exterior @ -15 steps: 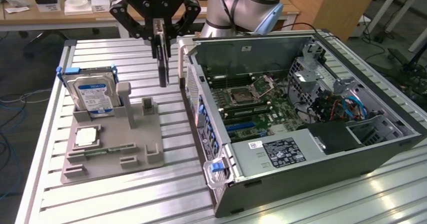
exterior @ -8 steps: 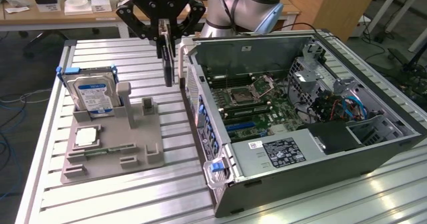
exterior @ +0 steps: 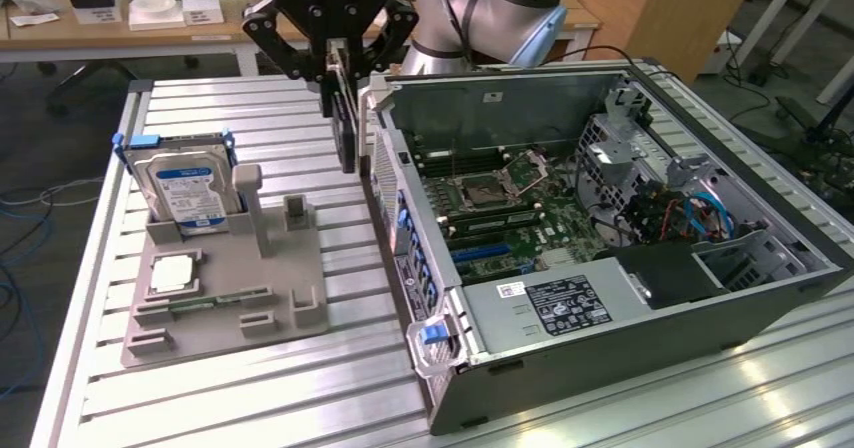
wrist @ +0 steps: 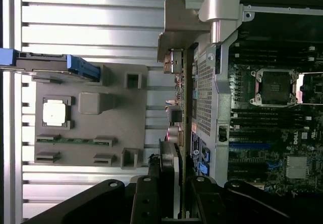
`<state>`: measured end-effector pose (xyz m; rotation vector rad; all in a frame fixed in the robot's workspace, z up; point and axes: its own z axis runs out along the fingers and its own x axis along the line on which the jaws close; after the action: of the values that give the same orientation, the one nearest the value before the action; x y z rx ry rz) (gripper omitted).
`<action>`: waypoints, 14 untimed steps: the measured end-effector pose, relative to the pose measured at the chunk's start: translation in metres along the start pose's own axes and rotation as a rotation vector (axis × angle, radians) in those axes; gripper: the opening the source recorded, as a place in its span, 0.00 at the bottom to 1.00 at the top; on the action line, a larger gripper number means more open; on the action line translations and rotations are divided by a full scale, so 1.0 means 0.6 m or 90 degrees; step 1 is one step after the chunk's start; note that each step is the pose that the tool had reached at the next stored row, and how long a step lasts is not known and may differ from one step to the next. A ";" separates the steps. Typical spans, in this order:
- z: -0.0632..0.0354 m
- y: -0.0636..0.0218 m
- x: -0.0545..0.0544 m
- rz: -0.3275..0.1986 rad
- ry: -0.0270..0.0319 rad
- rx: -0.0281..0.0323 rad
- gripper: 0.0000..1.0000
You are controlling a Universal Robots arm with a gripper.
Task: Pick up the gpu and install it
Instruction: 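Pick up the gpu and move the gpu toward the slot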
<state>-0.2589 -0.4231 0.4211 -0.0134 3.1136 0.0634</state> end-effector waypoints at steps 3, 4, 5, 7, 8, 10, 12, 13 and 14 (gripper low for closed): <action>0.000 0.000 -0.011 -0.001 0.0001 0.0000 0.28; 0.001 0.000 -0.014 -0.001 0.0000 -0.0001 0.28; 0.001 0.000 -0.018 -0.001 0.0000 -0.0002 0.28; 0.001 0.000 -0.026 -0.001 0.0001 -0.0002 0.28; 0.001 0.000 -0.030 -0.001 0.0001 -0.0002 0.28; 0.002 0.000 -0.040 -0.001 0.0001 -0.0003 0.28; 0.002 -0.001 -0.050 -0.002 0.0001 -0.0004 0.28; 0.002 -0.001 -0.056 -0.002 0.0001 -0.0005 0.28; 0.003 -0.001 -0.062 -0.002 0.0001 -0.0005 0.28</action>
<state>-0.2215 -0.4231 0.4205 -0.0186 3.1136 0.0646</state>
